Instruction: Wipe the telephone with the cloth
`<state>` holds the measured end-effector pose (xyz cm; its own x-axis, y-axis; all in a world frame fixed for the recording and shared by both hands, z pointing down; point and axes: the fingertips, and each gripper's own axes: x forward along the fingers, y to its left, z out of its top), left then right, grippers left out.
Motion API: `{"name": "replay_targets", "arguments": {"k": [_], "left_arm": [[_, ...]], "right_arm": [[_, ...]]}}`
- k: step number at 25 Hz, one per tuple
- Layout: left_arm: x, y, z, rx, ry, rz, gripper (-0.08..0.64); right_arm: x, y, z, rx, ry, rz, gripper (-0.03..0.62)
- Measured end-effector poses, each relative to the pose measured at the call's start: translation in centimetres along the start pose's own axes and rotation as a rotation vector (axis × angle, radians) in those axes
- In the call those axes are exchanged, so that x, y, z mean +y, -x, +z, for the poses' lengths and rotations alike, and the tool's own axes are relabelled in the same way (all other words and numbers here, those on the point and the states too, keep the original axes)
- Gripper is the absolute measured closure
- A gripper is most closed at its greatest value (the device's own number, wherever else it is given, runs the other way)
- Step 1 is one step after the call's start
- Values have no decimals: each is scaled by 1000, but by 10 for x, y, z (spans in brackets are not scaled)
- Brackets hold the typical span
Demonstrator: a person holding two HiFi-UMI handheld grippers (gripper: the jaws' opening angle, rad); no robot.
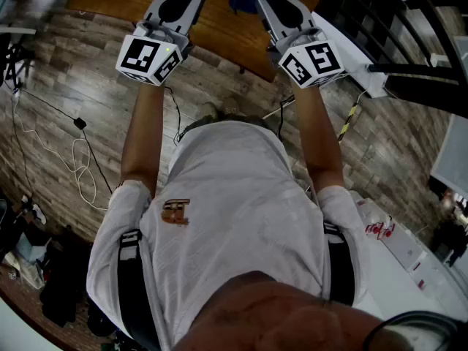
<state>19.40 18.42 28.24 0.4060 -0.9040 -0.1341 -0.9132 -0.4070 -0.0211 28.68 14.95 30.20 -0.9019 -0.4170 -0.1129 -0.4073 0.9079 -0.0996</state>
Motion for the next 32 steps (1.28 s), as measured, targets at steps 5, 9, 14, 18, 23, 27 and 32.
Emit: {"name": "replay_targets", "arguments": {"k": [5,9,14,18,23,27,32], "left_arm": [[0,1,0,1,1,4,541],[0,1,0,2,2,10,541],[2,2,1,1,-1,21,541],[8,-3,2,-2,-6,33,541],[13,-15,1,3,-19,51,541],[15,-26,-2,12,-33,67,541],[20,-40,-7,11,-43,99,541]], "right_arm": [[1,-1,0,8,10,5,518],[-1,-2,0,7,-1,6,518],[-3,-3,2,4,-11,12,518],[-10,-7,3,12,-4,15,518],[-26,-9,2,22,-4,26,518],[-41,-11,-3,24,-12,36,518],[-60,-15,-8,28,-18,64,518]]}}
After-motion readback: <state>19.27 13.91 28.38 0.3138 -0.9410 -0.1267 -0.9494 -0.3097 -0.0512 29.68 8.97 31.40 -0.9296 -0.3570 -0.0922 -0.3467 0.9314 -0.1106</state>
